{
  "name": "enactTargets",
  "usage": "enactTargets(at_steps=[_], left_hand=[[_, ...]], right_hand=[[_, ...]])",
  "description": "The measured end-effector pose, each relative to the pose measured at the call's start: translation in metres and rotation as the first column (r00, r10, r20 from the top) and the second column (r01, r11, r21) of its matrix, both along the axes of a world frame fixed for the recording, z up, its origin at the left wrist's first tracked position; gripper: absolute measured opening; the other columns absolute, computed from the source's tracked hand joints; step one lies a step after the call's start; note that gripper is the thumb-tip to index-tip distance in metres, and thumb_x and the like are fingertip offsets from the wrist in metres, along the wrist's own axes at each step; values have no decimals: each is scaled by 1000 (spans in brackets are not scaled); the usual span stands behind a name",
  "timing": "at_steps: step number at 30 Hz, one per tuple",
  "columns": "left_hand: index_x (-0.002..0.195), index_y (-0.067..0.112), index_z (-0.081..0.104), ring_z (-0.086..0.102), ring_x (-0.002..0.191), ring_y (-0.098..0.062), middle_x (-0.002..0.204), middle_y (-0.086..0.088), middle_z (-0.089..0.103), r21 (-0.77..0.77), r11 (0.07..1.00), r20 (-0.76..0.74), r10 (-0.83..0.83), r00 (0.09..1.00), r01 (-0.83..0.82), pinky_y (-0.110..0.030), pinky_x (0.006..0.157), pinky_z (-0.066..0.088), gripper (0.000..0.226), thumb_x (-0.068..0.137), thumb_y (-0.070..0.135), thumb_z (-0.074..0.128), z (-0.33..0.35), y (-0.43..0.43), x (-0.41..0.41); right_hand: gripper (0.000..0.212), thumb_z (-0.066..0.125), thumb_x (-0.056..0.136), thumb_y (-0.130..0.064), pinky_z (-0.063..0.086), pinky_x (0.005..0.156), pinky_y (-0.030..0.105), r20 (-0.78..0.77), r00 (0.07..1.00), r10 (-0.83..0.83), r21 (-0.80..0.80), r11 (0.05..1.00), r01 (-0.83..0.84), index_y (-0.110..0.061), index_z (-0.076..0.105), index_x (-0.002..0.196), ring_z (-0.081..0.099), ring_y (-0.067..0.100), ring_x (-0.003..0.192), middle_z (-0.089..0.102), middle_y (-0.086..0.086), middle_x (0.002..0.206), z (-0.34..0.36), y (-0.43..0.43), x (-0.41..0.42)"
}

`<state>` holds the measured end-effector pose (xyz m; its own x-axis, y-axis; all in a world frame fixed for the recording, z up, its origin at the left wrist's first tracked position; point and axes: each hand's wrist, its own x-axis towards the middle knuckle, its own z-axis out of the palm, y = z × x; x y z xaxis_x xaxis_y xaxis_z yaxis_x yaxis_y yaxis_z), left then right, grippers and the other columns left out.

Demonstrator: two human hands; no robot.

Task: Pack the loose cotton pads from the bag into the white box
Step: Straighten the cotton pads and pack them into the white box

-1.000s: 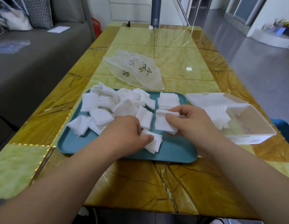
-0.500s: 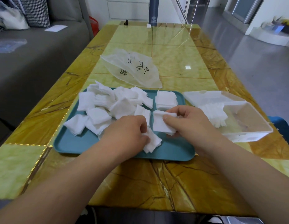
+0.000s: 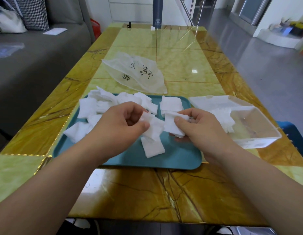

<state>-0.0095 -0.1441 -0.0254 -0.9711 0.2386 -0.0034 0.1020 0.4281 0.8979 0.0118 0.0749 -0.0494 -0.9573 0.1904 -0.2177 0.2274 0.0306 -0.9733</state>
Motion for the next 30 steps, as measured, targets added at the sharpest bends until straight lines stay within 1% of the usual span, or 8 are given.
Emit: enactTargets(at_steps=[3,5,7,9,15,19,26,30], left_hand=[[97,21,76,68,94,-38,96,-11,76,25,998,31,-58,998,57,-51,89,57,9,94,14,72,0,1,1],[93,18,76,67,82,-34,93,-10,76,36,997,43,-72,996,71,-45,80,57,7,94,13,71,0,1,1],[93,17,75,64,72,-15,88,-7,77,100,992,66,-86,994,79,-31,67,51,8,95,11,70,1,1,1],[95,14,74,62,66,-7,81,-1,76,199,976,110,-110,988,86,-22,59,48,8,95,7,70,2,1,0],[98,12,69,68,78,-17,91,-8,77,430,902,255,-91,963,-29,-31,61,46,6,95,7,70,-4,12,-1],[89,17,70,65,80,-17,91,-5,74,445,893,287,-72,955,-66,-31,61,44,9,93,9,72,-8,16,-4],[93,14,71,64,75,-16,88,-5,72,443,890,289,-23,957,-113,-31,60,43,6,91,10,75,-12,17,-6],[98,13,73,65,80,-18,94,-6,74,430,893,301,-3,954,-133,-31,62,45,25,78,25,81,-14,17,-7]], right_hand=[[9,70,98,-15,65,75,37,-35,999,28,27,999,-27,-18,73,106,79,26,92,81,6,96,1,-2,0],[8,69,99,-14,66,76,38,-52,998,42,26,999,-41,-18,74,104,78,25,94,81,5,95,2,-3,1],[8,70,98,-13,65,76,36,-54,997,54,11,998,-54,-18,75,103,77,25,96,81,5,96,2,-4,0],[12,70,98,-10,65,78,36,-47,996,72,-25,997,-73,-14,76,107,77,26,100,81,8,99,3,-6,0],[19,61,101,-5,64,85,38,-57,975,216,-189,957,-222,-3,75,115,76,31,105,79,18,108,11,-10,4],[24,56,106,-11,61,94,44,-66,967,247,-199,946,-255,-4,73,121,73,35,113,78,18,113,12,-11,4],[29,46,109,-12,59,101,45,-75,960,268,-264,923,-279,-4,68,127,72,31,116,76,17,119,17,-13,4],[31,43,111,-11,57,104,42,-84,958,275,-279,916,-288,-5,69,126,72,29,116,77,16,118,19,-14,5]])
